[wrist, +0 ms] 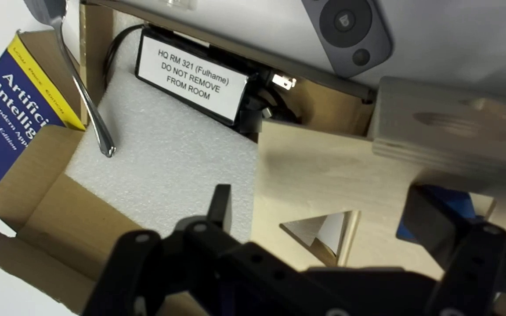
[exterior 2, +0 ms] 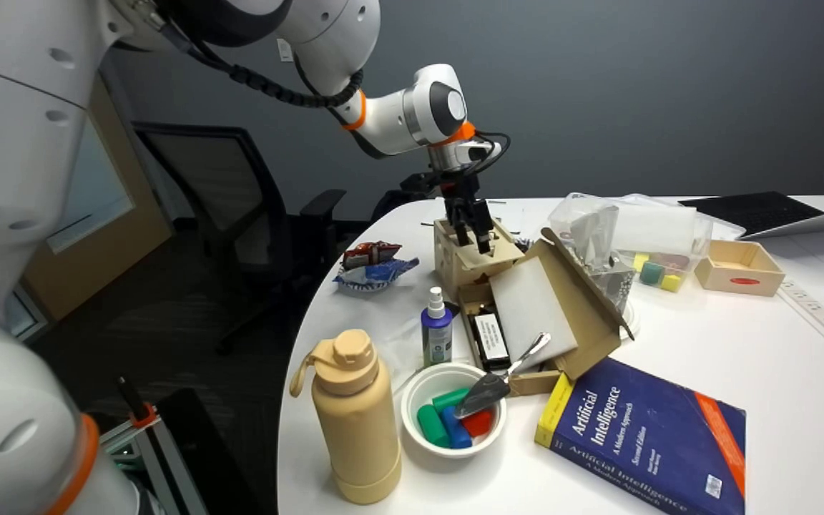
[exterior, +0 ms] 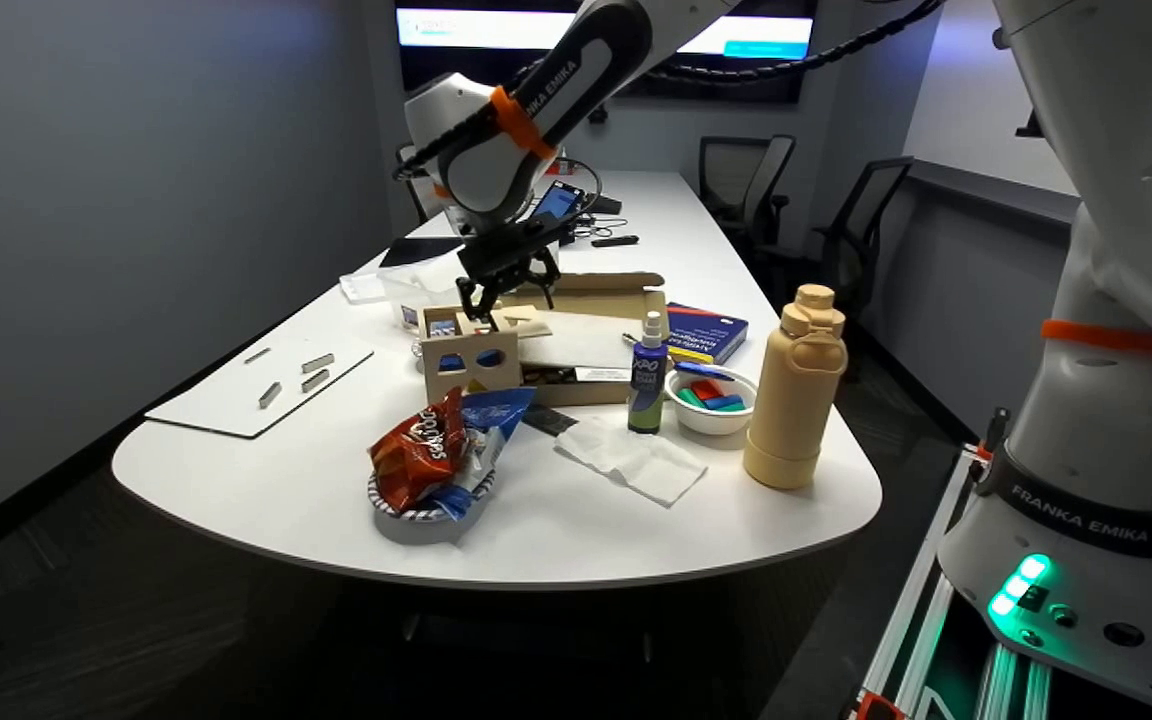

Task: Open the lid on the wooden toy box.

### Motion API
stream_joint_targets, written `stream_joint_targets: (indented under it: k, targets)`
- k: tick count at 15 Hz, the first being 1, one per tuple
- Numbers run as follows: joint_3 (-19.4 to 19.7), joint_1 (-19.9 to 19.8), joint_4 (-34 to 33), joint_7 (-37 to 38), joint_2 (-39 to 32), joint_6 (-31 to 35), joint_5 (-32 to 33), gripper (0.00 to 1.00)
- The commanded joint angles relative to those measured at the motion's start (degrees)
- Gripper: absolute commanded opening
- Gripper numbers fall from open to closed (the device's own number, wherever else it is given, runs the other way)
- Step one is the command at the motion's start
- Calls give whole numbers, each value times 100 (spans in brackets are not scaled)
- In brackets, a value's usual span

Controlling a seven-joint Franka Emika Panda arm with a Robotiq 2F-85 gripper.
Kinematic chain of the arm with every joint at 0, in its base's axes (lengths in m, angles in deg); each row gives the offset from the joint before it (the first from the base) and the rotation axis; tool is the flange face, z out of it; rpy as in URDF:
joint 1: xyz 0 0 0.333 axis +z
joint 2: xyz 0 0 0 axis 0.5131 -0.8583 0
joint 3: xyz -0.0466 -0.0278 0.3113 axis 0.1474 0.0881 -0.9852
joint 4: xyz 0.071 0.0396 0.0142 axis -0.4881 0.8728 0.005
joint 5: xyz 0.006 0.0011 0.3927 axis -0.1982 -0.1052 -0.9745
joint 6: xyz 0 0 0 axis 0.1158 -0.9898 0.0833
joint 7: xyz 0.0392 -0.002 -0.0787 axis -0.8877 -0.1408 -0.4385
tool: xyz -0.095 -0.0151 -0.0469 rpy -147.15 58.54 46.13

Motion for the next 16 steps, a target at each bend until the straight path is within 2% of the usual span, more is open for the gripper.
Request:
stream_joint_targets:
  k: [1, 4, 6, 12, 16]
  targets:
    - [75, -72, 44, 61, 16, -55, -82, 100]
    - [75, -108, 64, 39, 53, -33, -146, 100]
    - [-42, -227, 79, -153, 114, -21, -433, 100]
    - [-454, -898, 98, -1436, 591, -83, -2135, 100]
    - [-495, -1154, 80, -2108, 954, -137, -3013, 100]
